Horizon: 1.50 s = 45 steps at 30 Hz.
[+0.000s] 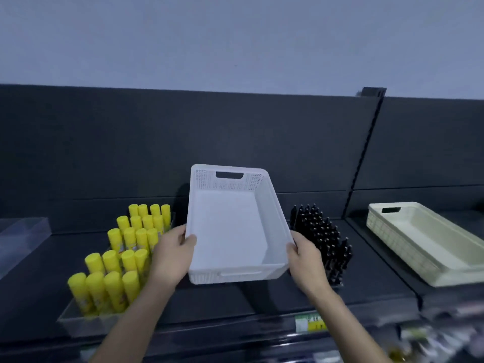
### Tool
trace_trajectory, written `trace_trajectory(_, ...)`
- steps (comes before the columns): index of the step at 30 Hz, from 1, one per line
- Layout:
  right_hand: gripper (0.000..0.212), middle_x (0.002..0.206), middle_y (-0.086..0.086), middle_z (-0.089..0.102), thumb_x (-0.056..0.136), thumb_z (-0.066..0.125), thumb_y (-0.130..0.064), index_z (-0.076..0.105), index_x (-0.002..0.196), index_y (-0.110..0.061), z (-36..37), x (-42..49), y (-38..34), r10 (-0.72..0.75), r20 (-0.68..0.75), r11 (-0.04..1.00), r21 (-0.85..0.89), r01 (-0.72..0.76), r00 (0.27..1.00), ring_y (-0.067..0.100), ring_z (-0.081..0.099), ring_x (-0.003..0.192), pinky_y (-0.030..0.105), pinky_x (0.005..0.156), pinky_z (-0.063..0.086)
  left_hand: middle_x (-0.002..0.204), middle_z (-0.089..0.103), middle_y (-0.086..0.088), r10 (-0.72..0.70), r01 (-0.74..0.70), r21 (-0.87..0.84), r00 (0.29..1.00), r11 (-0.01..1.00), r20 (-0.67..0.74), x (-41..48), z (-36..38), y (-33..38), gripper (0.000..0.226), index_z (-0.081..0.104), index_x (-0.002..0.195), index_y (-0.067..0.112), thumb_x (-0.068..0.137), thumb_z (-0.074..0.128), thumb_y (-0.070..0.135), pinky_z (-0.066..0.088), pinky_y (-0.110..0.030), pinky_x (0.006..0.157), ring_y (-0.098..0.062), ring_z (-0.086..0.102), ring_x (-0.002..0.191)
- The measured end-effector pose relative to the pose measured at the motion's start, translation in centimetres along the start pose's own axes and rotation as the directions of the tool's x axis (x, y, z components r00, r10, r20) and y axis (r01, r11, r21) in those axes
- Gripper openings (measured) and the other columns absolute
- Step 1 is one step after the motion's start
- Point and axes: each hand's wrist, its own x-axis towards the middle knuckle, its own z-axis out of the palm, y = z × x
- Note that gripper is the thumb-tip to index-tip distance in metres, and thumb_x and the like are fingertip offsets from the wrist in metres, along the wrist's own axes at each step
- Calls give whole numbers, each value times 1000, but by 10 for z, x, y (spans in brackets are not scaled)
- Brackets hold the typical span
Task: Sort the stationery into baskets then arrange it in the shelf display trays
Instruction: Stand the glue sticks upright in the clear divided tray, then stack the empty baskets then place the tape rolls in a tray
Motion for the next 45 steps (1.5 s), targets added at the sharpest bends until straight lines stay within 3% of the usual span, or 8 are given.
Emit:
trace_trajectory(3, 25, 80, 12, 63, 92, 36, -2, 61, 93, -1, -25, -13, -11, -43, -72, 999, 17, 44, 996, 18, 47, 66, 17, 50, 31, 91, 71, 15, 87, -83, -160, 996, 984, 16, -24, 0, 31, 36, 69, 100, 24, 89, 45, -1, 53, -34, 81, -13, 66, 90)
trace_trajectory(9, 31, 94, -6, 63, 95, 38, -5, 60, 112, -17, -91, -43, -3, -12, -215, 999, 37, 21, 977, 4, 55, 80, 2, 59, 38, 74, 68, 31, 178, -152, -227, 979, 962, 100, -67, 34, 81, 63, 66, 69, 45, 80, 42, -12, 50, -34, 85, 5, 64, 79)
trace_trajectory(19, 37, 101, 4, 70, 94, 38, -2, 63, 114, -20, -254, -65, 86, 21, -405, 1000, 23, -13, 914, 22, 62, 88, 19, 69, 46, 83, 70, 27, 293, -191, -337, 913, 922, 283, -138, 190, 139, 59, 65, 79, 43, 79, 46, -12, 52, -22, 79, 7, 65, 83)
trace_trajectory(23, 39, 96, 19, 68, 91, 39, -1, 66, 102, -28, -325, -49, 138, 31, -416, 999, -6, -36, 909, 38, 60, 92, 46, 81, 50, 78, 69, 31, 259, -131, -387, 918, 913, 301, -155, 277, 161, 59, 62, 83, 41, 79, 44, -15, 52, -15, 74, 15, 62, 77)
trace_trajectory(30, 30, 84, -7, 68, 91, 44, -1, 68, 99, -17, -415, -4, 204, 134, -368, 991, 46, -126, 920, 22, 64, 89, 35, 77, 49, 87, 68, 17, 107, 30, -396, 941, 918, 320, -168, 395, 181, 48, 65, 95, 25, 80, 44, -16, 49, -8, 65, 4, 62, 80)
trace_trajectory(37, 26, 75, 17, 65, 85, 41, -1, 66, 87, 2, -433, 69, 237, 134, -271, 991, 20, -134, 953, 37, 49, 69, 32, 60, 39, 87, 67, 12, 58, 39, -347, 963, 937, 265, -128, 453, 184, 41, 65, 88, 21, 84, 41, -12, 47, -7, 59, -2, 61, 78)
trace_trajectory(41, 23, 67, 19, 50, 82, 38, 1, 58, 84, 11, -424, 107, 250, 141, -229, 989, -3, -146, 963, 17, 37, 63, 29, 57, 26, 93, 65, 6, 0, 68, -274, 970, 959, 243, -97, 474, 173, 35, 62, 104, 13, 88, 38, -8, 46, -16, 67, -5, 59, 82)
trace_trajectory(45, 22, 85, 29, 62, 81, 39, 2, 57, 87, 13, -423, 136, 278, 156, -176, 986, -31, -164, 972, 33, 46, 64, 29, 57, 31, 109, 64, 0, -55, 107, -138, 941, 985, 334, -83, 495, 158, 31, 57, 113, 13, 92, 39, -1, 46, -23, 77, -14, 59, 98)
